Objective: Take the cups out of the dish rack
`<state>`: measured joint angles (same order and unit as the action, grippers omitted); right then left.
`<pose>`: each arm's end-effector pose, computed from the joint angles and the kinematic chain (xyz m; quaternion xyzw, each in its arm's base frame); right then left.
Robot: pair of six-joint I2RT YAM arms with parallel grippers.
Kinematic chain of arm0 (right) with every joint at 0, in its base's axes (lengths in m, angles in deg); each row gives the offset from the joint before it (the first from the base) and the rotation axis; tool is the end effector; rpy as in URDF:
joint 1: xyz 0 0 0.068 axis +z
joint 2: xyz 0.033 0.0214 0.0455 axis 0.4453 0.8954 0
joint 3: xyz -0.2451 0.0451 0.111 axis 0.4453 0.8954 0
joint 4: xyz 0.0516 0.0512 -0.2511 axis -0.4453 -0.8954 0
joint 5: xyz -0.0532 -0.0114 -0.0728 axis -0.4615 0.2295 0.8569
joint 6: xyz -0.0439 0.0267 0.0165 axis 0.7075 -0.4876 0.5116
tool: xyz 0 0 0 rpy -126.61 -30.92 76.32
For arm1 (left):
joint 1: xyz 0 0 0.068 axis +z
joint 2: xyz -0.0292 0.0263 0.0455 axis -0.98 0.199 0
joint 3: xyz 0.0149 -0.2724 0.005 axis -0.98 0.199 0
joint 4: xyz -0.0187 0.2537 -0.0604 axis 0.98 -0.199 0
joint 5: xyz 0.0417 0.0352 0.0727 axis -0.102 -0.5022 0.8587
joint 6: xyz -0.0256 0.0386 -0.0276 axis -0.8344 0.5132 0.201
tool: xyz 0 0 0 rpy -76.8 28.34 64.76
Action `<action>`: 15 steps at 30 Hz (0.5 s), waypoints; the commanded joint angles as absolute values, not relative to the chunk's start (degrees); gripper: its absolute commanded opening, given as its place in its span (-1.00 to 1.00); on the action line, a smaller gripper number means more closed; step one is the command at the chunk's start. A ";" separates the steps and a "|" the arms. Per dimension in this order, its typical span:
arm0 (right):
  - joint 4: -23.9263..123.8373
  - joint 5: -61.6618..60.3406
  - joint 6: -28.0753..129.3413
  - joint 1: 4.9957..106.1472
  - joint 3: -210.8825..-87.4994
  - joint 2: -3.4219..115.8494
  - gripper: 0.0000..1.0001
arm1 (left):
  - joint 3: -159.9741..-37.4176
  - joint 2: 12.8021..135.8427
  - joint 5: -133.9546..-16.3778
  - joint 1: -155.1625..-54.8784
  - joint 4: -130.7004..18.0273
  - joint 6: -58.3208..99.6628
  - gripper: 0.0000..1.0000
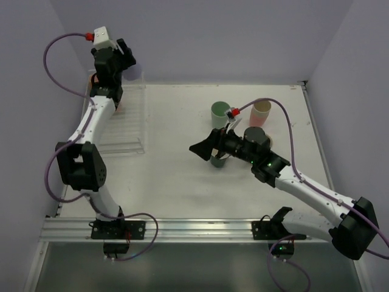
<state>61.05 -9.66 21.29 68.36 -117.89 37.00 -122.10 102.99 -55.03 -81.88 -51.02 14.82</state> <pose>0.1825 0.1776 0.3163 -0.1330 0.7355 0.4970 0.4408 0.4439 -0.0187 0.3907 -0.1589 0.6957 -0.0531 0.6985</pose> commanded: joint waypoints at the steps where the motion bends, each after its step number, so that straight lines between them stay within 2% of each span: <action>1: 69.61 -12.18 13.34 68.63 -122.86 38.94 0.89 | -111.20 89.47 -63.81 -83.00 -44.03 3.79 -0.55; 6: 79.37 -8.68 7.19 68.72 -123.04 41.75 0.89 | -88.21 72.60 -76.38 -85.63 -35.96 -13.34 -0.56; 7: 81.90 -8.23 6.57 68.81 -122.87 42.36 0.89 | -85.18 66.91 -77.79 -86.68 -32.90 -15.63 -0.56; 12: 89.04 -8.57 4.10 68.90 -121.63 44.39 0.88 | -70.78 53.52 -84.73 -88.10 -28.22 -26.53 -0.60; 15: 90.19 -14.19 4.97 68.98 -123.56 46.85 0.88 | -65.22 45.69 -85.36 -89.68 -25.48 -29.18 -0.63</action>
